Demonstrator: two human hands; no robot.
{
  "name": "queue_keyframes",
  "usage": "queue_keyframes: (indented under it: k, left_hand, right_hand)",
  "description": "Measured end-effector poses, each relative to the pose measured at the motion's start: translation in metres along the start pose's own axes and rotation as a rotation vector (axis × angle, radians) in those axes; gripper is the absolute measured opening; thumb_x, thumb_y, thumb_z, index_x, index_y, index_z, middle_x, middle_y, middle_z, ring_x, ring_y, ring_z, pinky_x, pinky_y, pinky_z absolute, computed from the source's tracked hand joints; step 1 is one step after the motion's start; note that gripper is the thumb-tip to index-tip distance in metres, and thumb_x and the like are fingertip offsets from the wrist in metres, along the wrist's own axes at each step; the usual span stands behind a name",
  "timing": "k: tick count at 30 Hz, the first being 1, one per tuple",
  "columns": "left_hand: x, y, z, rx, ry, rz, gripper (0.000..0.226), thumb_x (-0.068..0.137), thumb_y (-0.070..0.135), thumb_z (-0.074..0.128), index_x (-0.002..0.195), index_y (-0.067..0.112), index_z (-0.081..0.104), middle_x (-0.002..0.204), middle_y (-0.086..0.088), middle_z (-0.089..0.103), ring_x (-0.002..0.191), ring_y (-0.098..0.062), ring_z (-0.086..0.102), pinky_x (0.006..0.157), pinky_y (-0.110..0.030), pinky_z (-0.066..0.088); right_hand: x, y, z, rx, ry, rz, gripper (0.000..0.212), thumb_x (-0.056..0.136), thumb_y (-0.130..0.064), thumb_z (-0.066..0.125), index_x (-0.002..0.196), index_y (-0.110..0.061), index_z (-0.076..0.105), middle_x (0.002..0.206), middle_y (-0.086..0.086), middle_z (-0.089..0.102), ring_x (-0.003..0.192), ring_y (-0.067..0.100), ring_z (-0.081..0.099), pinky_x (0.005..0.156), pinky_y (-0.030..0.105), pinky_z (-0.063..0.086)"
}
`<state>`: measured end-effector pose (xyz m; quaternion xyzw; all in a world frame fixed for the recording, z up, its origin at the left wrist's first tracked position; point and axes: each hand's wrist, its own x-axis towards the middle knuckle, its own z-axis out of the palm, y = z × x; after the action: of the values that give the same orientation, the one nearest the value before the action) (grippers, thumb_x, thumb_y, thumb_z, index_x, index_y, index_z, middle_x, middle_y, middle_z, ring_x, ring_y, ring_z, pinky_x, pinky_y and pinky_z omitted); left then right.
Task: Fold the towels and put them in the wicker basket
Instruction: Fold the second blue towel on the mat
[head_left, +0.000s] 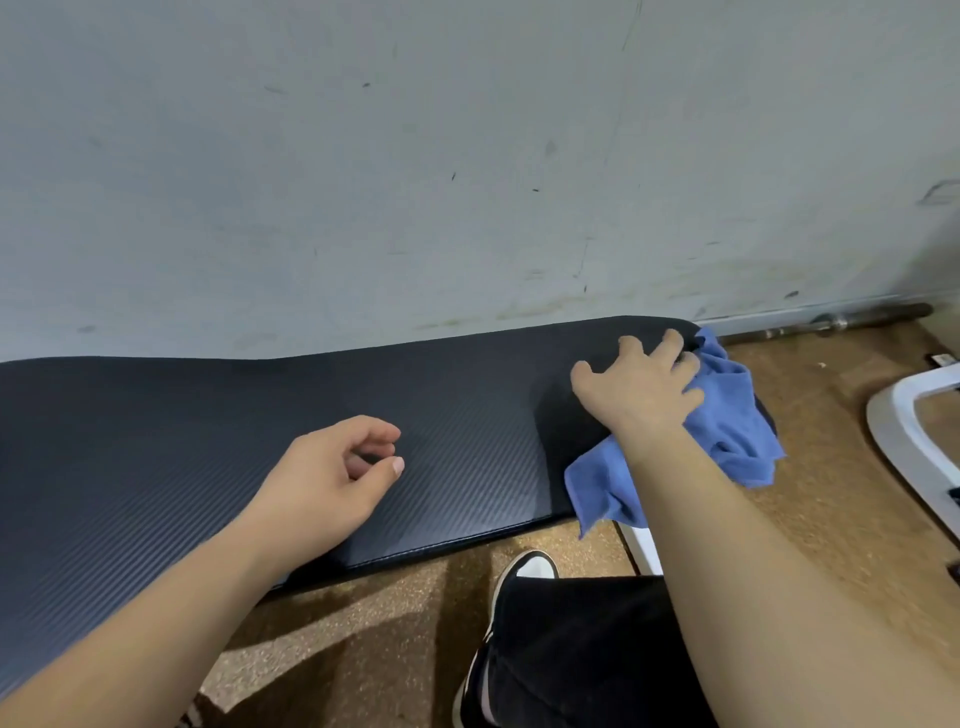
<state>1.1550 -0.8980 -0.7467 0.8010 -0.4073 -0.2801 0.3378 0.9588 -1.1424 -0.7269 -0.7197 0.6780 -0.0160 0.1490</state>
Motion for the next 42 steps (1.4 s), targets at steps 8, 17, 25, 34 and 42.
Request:
queue_keyframes:
  k: [8,17,25,34,42]
  left_hand:
    - [-0.001,0.003,0.004,0.022,-0.022,0.018,0.024,0.093,0.031,0.074,0.116,0.039,0.069,0.102,0.023,0.072,0.088,0.005,0.069,0.087,-0.03,0.059]
    - [-0.006,0.002,0.006,-0.002,0.044,0.0,0.03,0.091,0.034,0.076,0.119,0.035,0.069,0.106,0.022,0.071,0.091,0.008,0.068,0.088,-0.033,0.059]
    - [-0.003,0.015,-0.007,-0.291,0.173,-0.155,0.027,0.08,0.032,0.087,0.1,0.034,0.069,0.09,0.003,0.076,0.082,-0.016,0.072,0.071,-0.029,0.06]
    - [-0.017,0.008,-0.04,-0.414,0.198,-0.182,0.009,0.093,0.023,0.075,0.085,0.024,0.078,0.085,0.004,0.079,0.083,-0.015,0.073,0.078,-0.038,0.059]
    - [-0.026,0.013,-0.051,-0.398,0.332,-0.044,0.008,0.1,0.021,0.066,0.094,0.023,0.071,0.07,0.006,0.069,0.052,-0.008,0.054,0.055,-0.027,0.047]
  right_hand:
    - [0.004,0.006,0.007,-0.06,-0.13,0.092,0.039,0.082,-0.02,0.057,0.12,-0.03,0.06,0.141,0.009,0.039,0.131,0.04,0.035,0.103,0.06,0.038]
    - [-0.033,-0.058,0.029,0.565,-0.353,-0.29,0.027,0.094,-0.006,0.059,0.102,-0.029,0.071,0.083,-0.014,0.059,0.078,0.008,0.061,0.067,0.022,0.05]
    - [-0.078,-0.121,0.01,1.118,-0.667,-0.279,0.022,0.091,-0.002,0.067,0.105,-0.018,0.073,0.086,0.004,0.065,0.07,0.017,0.063,0.061,0.031,0.053]
    - [-0.068,-0.113,0.001,0.167,-0.503,-0.628,0.02,0.089,-0.036,0.071,0.086,-0.017,0.074,0.08,0.0,0.072,0.066,0.015,0.059,0.061,0.028,0.049]
    - [-0.081,-0.119,0.005,0.473,-0.643,-0.521,0.036,0.087,-0.042,0.077,0.092,-0.007,0.07,0.073,0.002,0.069,0.055,0.017,0.061,0.053,0.032,0.058]
